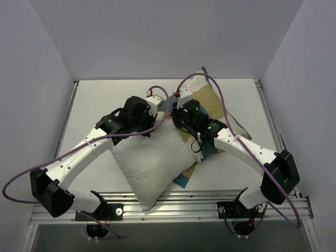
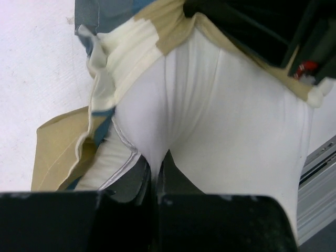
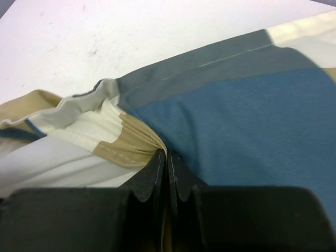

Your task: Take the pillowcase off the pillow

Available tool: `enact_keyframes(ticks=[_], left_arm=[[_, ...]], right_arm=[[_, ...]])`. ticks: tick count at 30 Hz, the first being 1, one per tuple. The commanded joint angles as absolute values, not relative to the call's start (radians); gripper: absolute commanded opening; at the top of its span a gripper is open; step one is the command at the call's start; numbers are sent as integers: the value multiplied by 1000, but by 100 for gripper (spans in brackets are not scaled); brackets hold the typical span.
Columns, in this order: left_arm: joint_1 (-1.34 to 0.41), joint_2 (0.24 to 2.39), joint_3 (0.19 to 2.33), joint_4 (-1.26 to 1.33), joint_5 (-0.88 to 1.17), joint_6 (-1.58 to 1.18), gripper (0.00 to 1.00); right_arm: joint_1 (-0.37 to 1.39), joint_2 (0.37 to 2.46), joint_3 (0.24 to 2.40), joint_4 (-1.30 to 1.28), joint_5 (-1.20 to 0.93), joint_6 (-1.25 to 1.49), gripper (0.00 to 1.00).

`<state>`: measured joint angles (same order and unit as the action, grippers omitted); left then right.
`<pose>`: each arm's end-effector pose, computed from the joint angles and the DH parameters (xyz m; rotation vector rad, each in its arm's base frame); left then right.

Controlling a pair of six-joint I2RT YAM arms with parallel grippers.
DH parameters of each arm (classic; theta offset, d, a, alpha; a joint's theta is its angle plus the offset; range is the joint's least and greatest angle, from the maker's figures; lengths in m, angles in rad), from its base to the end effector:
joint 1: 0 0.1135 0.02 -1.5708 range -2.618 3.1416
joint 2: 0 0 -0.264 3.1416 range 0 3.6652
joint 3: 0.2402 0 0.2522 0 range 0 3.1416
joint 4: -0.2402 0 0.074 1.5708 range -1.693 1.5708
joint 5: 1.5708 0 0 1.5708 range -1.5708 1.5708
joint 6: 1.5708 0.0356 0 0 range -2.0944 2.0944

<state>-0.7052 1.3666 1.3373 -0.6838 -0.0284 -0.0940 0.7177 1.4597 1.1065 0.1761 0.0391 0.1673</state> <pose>0.2260 -0.1911 0.3531 0.6817 2.2106 -0.3812 0.2640 0.2286 0.3281 -0.4576 1.7282 0.6090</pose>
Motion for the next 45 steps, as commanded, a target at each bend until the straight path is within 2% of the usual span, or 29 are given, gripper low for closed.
enact_keyframes(ticks=[1, 6, 12, 19, 22, 25, 27, 29, 30, 32, 33, 34, 35, 36, 37, 38, 41, 45], left_arm=[[-710, 1247, 1374, -661, -12, -112, 2], [-710, 1152, 1371, -730, -26, -132, 2], [-707, 1040, 1362, -842, -57, -192, 2], [-704, 896, 1359, -968, -198, -227, 2], [-692, 890, 1368, -1017, -274, -232, 2], [-675, 934, 1345, -987, -273, -226, 2], [-675, 986, 1316, -895, -220, -209, 2], [-673, 1055, 1287, -829, -198, -193, 2], [-675, 1077, 1284, -768, -184, -167, 11], [-675, 1147, 1302, -720, -187, -141, 25], [-675, 1167, 1321, -689, -187, -117, 34], [-676, 1186, 1342, -680, -170, -109, 50], [-680, 1219, 1394, -672, -154, -106, 57], [-684, 1232, 1420, -669, -137, -100, 64], [-692, 1250, 1442, -664, -115, -98, 77], [-719, 1256, 1462, -654, -112, -98, 83], [-784, 1279, 1509, -641, -153, -72, 97], [-955, 1327, 1500, -597, -232, -3, 94]], right_arm=[[637, 1473, 1133, 106, 288, 166, 0], [430, 1453, 1175, 25, 428, 264, 0], [189, 1471, 1227, -84, 416, 371, 0], [-26, 1499, 1255, -141, 350, 443, 0], [-34, 1508, 1278, -146, 301, 445, 0], [-6, 1494, 1258, -63, 77, 390, 0], [81, 1485, 1255, -43, -67, 356, 0], [168, 1473, 1250, -37, -113, 347, 0], [192, 1465, 1244, -31, -153, 345, 1], [228, 1436, 1217, -18, -179, 356, 17], [253, 1424, 1206, -14, -192, 357, 23], [264, 1411, 1198, -15, -207, 359, 28], [273, 1384, 1186, -21, -207, 359, 38], [284, 1368, 1180, -37, -209, 356, 42], [287, 1352, 1171, -46, -212, 353, 49], [290, 1312, 1151, -55, -207, 345, 53], [296, 1225, 1112, -92, -166, 336, 63], [298, 1126, 1036, -139, -133, 331, 74]])
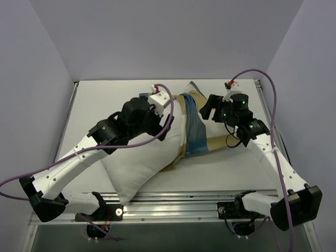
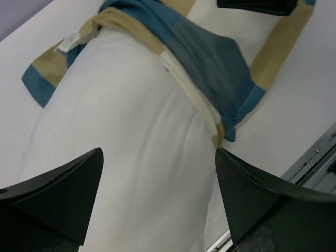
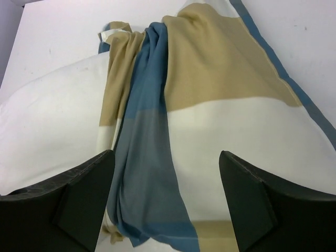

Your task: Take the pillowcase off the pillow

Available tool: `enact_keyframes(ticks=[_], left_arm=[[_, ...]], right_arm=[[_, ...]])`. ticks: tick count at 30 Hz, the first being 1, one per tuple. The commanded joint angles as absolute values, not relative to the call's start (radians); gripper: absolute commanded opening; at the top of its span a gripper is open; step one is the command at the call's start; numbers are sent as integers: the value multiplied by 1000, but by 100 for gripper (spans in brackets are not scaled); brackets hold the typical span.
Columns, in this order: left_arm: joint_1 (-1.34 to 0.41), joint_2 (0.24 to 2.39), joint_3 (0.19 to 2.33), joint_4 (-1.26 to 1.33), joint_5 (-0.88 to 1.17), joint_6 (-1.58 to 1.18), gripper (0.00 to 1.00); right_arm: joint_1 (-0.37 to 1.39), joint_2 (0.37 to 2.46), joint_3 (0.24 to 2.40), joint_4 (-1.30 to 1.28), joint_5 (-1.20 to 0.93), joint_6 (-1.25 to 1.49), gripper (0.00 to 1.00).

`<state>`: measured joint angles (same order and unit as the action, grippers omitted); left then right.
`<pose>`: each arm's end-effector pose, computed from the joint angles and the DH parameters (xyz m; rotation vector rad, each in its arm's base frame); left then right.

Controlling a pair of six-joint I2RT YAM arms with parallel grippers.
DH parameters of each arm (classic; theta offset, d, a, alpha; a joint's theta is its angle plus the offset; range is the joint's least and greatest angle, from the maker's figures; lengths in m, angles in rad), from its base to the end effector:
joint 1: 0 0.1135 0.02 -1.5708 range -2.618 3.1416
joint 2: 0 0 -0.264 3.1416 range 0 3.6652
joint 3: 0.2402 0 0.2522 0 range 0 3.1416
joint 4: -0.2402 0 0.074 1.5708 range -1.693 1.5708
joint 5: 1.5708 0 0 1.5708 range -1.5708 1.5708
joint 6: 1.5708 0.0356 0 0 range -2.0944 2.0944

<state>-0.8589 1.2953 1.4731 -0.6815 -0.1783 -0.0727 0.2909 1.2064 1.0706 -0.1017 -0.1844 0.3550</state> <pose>0.1839 -0.2035 0.4173 0.6973 1.9689 -0.3868 0.2689 0.0873 0.3608 -0.0750 1.8472 0.6221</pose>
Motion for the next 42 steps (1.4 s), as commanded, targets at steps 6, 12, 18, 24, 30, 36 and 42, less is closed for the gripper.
enact_keyframes(ticks=[6, 12, 18, 24, 30, 36, 42], left_arm=[[-1043, 1465, 1482, -569, -342, 70, 94], [-1043, 1551, 1424, -543, -365, 89, 94], [-1035, 1626, 1326, -526, -336, 29, 94], [-973, 1667, 1234, -468, -290, -55, 86], [-922, 1652, 1239, -428, -201, -98, 4], [-917, 1629, 1364, -485, -173, -143, 2], [-917, 1623, 1442, -526, -143, -182, 2]], right_arm=[[299, 1003, 898, -163, -155, 354, 79], [304, 904, 804, -160, -224, 361, 80], [308, 867, 730, -146, -244, 382, 80], [327, 864, 681, -110, -267, 394, 79], [385, 877, 650, -106, -219, 442, 77], [535, 903, 623, -77, -134, 505, 77], [643, 948, 614, -23, 47, 519, 76]])
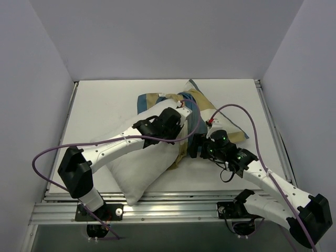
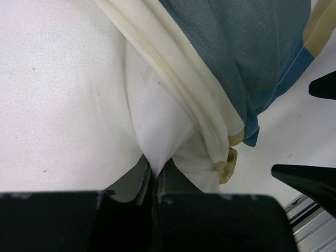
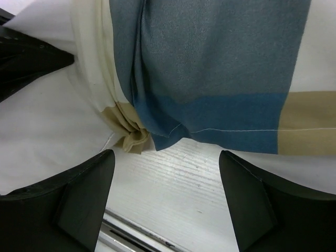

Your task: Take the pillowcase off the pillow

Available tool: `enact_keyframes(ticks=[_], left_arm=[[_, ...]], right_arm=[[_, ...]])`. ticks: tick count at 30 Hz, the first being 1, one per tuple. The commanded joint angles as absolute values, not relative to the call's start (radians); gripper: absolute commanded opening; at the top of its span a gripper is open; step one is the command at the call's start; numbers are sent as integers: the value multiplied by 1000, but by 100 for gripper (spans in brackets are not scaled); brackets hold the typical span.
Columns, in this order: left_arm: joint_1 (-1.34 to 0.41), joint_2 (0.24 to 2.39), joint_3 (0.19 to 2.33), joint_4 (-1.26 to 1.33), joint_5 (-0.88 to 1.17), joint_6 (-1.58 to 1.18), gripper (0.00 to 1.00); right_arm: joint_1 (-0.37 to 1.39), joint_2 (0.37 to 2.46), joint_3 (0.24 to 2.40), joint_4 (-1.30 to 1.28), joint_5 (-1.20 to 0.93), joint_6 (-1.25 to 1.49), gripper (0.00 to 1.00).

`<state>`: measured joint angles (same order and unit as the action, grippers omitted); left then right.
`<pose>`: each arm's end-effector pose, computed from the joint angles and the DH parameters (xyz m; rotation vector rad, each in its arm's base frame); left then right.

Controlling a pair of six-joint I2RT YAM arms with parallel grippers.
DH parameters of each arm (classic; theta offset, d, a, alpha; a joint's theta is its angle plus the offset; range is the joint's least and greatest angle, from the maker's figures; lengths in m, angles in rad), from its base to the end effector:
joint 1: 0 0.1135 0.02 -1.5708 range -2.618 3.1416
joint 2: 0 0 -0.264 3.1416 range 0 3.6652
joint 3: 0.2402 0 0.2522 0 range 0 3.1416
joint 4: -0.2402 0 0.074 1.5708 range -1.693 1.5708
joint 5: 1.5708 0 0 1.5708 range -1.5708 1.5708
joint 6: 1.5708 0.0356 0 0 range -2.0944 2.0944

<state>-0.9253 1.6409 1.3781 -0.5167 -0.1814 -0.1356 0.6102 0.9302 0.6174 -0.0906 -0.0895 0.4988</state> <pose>0.2266 -0.2902 0.2945 0.8230 2.2072 -0.3128 0.1739 0.1255 0.2639 -0.1757 2.0560 0.7958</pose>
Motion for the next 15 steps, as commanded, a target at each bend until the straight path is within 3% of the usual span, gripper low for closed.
enact_keyframes(ticks=[1, 8, 11, 14, 15], left_arm=[[-917, 1615, 1443, -532, -138, -187, 2], [-917, 1568, 1448, -541, -123, -202, 2], [-917, 1549, 1450, -546, -114, -207, 2], [-917, 1528, 1445, -561, -113, -209, 2], [-917, 1517, 1442, -568, -118, -209, 2]], right_arm=[[647, 965, 614, -12, 57, 514, 75], [690, 1089, 618, 144, 75, 491, 71], [704, 1153, 630, 176, 97, 482, 62], [707, 1186, 641, 181, 139, 477, 46], [706, 1186, 644, 176, 158, 474, 26]])
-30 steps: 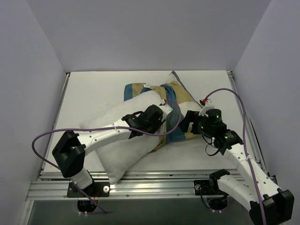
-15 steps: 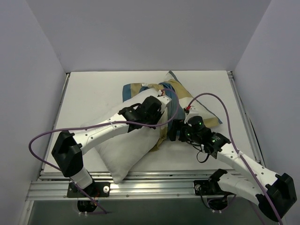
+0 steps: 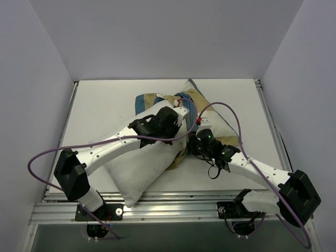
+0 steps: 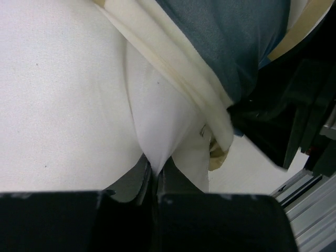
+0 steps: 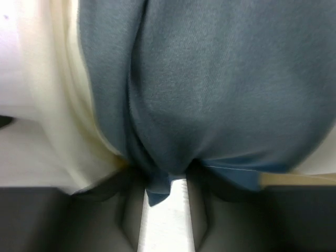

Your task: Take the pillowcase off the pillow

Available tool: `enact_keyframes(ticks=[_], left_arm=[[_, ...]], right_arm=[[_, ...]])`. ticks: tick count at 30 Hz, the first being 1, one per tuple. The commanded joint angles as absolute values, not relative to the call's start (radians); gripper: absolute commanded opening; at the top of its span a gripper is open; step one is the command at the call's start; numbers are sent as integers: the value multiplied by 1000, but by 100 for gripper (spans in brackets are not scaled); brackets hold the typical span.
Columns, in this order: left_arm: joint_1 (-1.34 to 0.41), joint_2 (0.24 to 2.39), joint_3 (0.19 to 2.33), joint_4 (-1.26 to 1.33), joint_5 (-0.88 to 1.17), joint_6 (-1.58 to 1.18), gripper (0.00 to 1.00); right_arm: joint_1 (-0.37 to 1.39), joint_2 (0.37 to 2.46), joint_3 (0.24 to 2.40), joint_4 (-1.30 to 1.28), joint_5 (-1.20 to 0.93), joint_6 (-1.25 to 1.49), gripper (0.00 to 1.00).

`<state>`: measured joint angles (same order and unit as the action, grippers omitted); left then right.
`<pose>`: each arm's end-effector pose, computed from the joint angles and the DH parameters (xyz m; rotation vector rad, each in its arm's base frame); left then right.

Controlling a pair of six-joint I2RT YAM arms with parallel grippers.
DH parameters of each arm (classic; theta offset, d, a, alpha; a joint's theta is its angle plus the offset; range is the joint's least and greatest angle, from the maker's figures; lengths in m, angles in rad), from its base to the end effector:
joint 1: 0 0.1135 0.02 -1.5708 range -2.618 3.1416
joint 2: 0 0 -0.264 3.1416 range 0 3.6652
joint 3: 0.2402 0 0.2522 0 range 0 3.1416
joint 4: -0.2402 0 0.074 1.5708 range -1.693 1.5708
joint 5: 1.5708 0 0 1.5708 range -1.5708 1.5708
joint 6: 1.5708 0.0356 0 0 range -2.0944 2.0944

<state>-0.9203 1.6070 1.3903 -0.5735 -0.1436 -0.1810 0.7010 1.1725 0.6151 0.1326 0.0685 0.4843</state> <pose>0.2212 -0.2822 0.3056 0.7942 2.2447 -0.3665 0.1980 0.1639 0.2330 -0.1777 2.0549 0.6845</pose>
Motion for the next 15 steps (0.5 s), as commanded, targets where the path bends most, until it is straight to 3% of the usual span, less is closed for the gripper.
enact_keyframes(ticks=[1, 3, 7, 15], left_arm=[[-917, 1510, 1437, -583, -123, -207, 2], [-914, 1484, 1417, -595, -127, -207, 2], [-910, 1419, 1361, -629, -103, -207, 2], [-877, 1254, 1209, -710, -14, -219, 2]], right_arm=[[704, 1183, 649, 164, 211, 463, 16], [693, 1178, 679, 114, 276, 459, 0], [600, 1169, 736, 19, 380, 454, 0], [218, 1120, 820, -83, 319, 491, 0]])
